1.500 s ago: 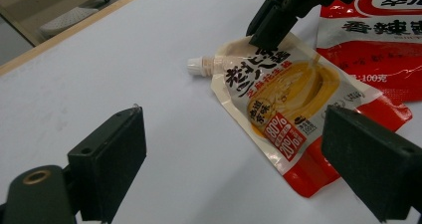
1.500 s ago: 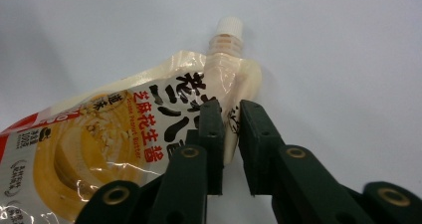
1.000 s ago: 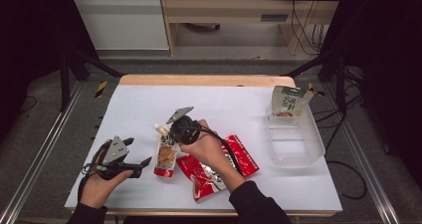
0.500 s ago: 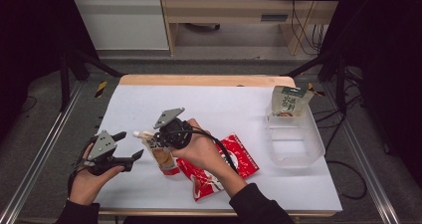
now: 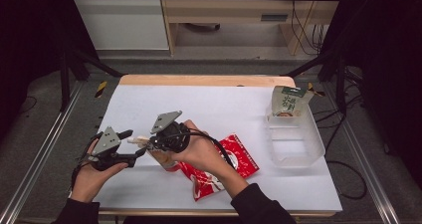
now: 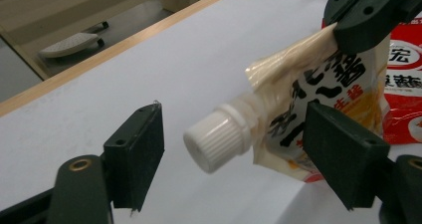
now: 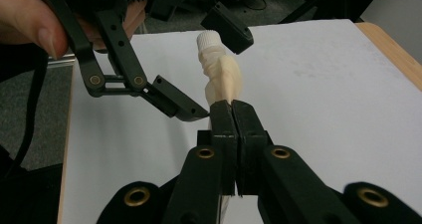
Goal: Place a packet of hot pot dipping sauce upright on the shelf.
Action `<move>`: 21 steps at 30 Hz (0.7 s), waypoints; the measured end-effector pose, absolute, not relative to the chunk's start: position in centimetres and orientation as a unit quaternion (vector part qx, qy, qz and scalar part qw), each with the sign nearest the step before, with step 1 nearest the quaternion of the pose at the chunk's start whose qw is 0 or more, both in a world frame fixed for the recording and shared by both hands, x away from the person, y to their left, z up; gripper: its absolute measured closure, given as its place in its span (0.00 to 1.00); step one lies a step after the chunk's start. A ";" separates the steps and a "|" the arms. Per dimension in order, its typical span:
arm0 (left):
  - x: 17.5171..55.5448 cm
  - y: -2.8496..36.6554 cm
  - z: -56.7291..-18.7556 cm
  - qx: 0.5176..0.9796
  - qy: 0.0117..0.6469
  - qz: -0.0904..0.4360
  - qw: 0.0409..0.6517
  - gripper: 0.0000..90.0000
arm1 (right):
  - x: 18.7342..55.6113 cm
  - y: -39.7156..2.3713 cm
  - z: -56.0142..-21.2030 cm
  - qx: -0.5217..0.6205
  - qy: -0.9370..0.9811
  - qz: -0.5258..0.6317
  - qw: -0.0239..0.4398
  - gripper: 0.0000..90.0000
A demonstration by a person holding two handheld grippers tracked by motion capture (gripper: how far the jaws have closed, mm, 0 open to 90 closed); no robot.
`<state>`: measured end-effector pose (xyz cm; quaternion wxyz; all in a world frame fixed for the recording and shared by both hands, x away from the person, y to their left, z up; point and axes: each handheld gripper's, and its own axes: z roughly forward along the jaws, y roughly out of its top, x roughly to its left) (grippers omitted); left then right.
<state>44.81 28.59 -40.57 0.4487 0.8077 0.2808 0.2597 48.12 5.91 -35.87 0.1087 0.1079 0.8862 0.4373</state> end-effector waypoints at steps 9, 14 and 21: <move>44.6 28.4 -40.4 0.814 0.263 0.252 0.453 0.41 | 47.8 6.0 -35.9 0.095 0.885 0.444 0.103 1.00; 44.7 28.6 -40.3 0.817 0.265 0.240 0.453 0.52 | 47.8 6.0 -35.9 0.095 0.885 0.443 0.104 1.00; 44.6 28.8 -40.1 0.817 0.270 0.225 0.457 0.66 | 47.9 5.5 -36.1 0.104 0.884 0.445 0.103 0.99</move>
